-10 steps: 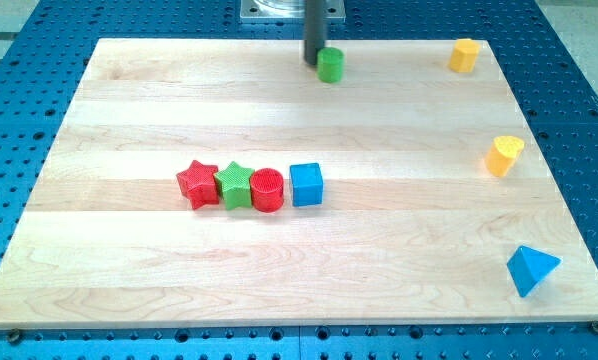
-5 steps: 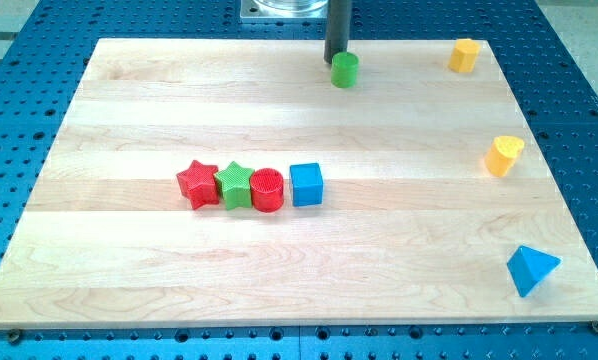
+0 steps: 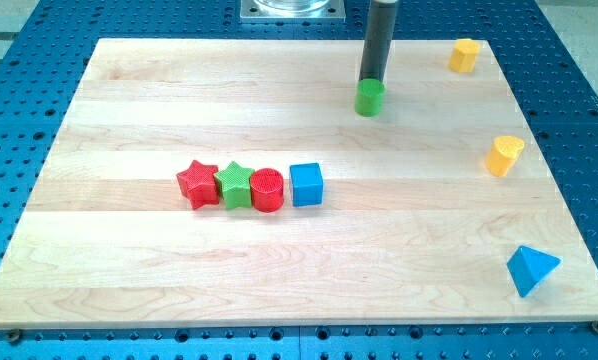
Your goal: Push the green circle right to the blue cube
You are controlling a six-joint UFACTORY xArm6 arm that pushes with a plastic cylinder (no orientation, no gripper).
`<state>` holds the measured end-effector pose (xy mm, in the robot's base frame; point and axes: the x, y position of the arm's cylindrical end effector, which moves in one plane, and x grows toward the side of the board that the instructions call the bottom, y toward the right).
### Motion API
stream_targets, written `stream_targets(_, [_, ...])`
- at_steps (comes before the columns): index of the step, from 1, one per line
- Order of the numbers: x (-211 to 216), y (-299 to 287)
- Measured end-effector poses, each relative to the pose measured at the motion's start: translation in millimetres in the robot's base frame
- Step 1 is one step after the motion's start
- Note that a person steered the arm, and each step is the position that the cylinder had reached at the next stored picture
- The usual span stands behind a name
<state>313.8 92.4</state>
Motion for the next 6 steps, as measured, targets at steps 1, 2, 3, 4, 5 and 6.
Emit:
stream_targets(1, [64, -20])
stream_targets(2, [78, -16])
stream_targets(3, [62, 5])
stream_targets(4, [45, 22])
stream_targets(5, [90, 22])
stream_targets(6, [125, 22])
